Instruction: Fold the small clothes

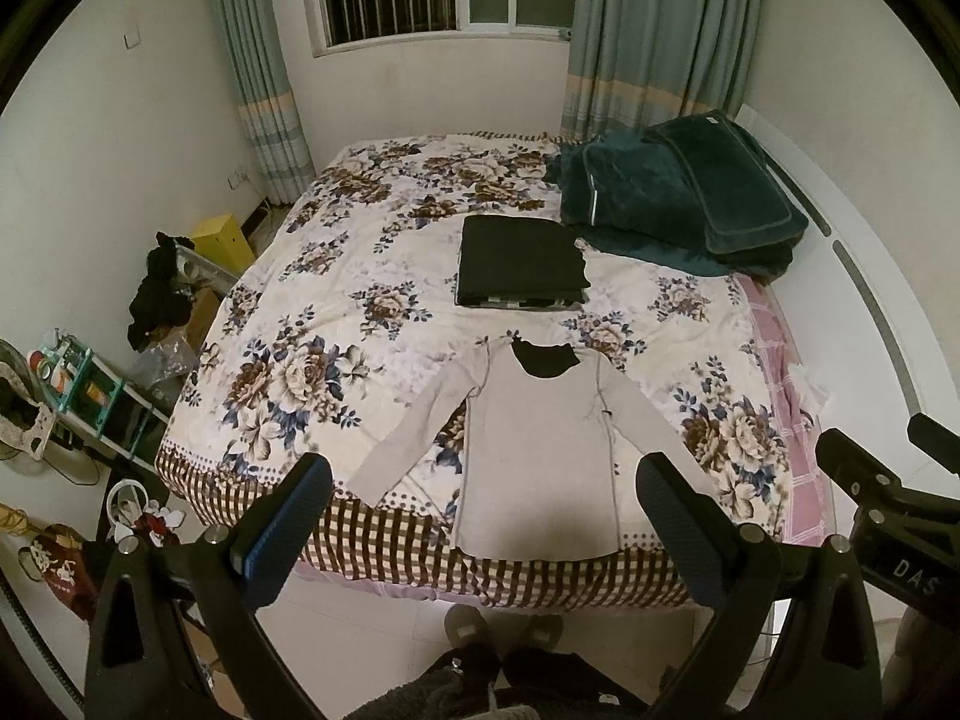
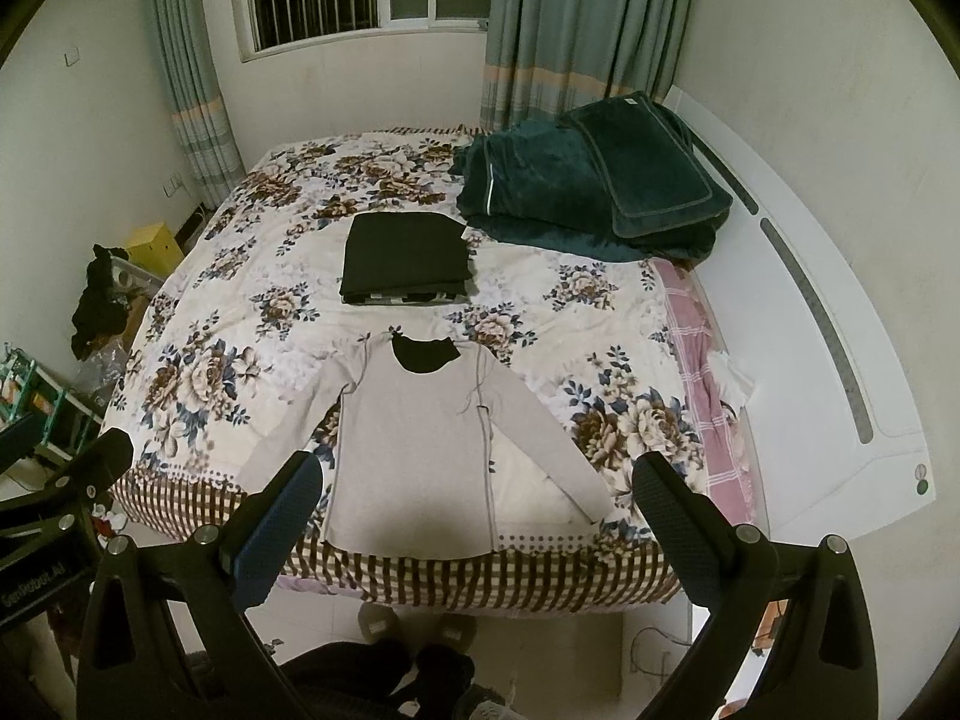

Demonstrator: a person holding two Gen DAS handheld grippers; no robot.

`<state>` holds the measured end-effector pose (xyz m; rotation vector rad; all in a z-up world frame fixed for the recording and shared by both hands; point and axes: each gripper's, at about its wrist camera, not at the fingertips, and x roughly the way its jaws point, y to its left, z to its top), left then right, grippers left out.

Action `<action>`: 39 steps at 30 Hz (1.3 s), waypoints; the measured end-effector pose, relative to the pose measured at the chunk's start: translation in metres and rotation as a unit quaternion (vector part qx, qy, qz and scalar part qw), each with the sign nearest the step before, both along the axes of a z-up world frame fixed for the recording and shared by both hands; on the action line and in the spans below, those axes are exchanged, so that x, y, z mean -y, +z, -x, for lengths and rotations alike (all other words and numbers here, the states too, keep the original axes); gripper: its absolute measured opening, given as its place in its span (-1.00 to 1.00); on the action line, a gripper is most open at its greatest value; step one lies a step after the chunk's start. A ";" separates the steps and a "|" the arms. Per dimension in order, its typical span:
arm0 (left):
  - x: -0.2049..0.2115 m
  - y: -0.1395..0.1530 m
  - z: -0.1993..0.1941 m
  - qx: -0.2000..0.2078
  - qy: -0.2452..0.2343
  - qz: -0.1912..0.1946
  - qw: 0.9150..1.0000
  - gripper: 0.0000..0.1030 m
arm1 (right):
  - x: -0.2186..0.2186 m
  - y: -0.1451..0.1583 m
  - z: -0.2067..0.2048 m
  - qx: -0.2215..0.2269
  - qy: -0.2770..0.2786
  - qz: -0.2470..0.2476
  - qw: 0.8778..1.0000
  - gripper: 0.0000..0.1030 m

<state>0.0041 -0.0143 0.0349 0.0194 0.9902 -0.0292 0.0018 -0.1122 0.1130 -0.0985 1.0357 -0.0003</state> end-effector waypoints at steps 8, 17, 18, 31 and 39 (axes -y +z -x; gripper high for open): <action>0.000 0.000 0.002 0.003 0.000 0.000 1.000 1.00 | -0.002 0.005 0.001 0.002 0.001 -0.001 1.000 1.00; 0.001 0.000 0.004 0.004 -0.001 0.003 1.000 1.00 | 0.002 -0.003 0.003 0.003 0.001 -0.001 1.000 1.00; 0.001 -0.002 0.006 0.005 -0.001 0.004 1.000 1.00 | 0.001 0.000 0.003 0.003 0.000 -0.001 1.000 1.00; 0.000 -0.052 -0.020 0.019 0.008 -0.020 1.000 1.00 | 0.020 -0.018 -0.037 -0.021 -0.054 -0.029 0.998 1.00; -0.002 -0.167 -0.081 0.008 0.005 -0.058 0.998 1.00 | 0.138 -0.192 -0.093 -0.116 -0.224 -0.059 0.966 1.00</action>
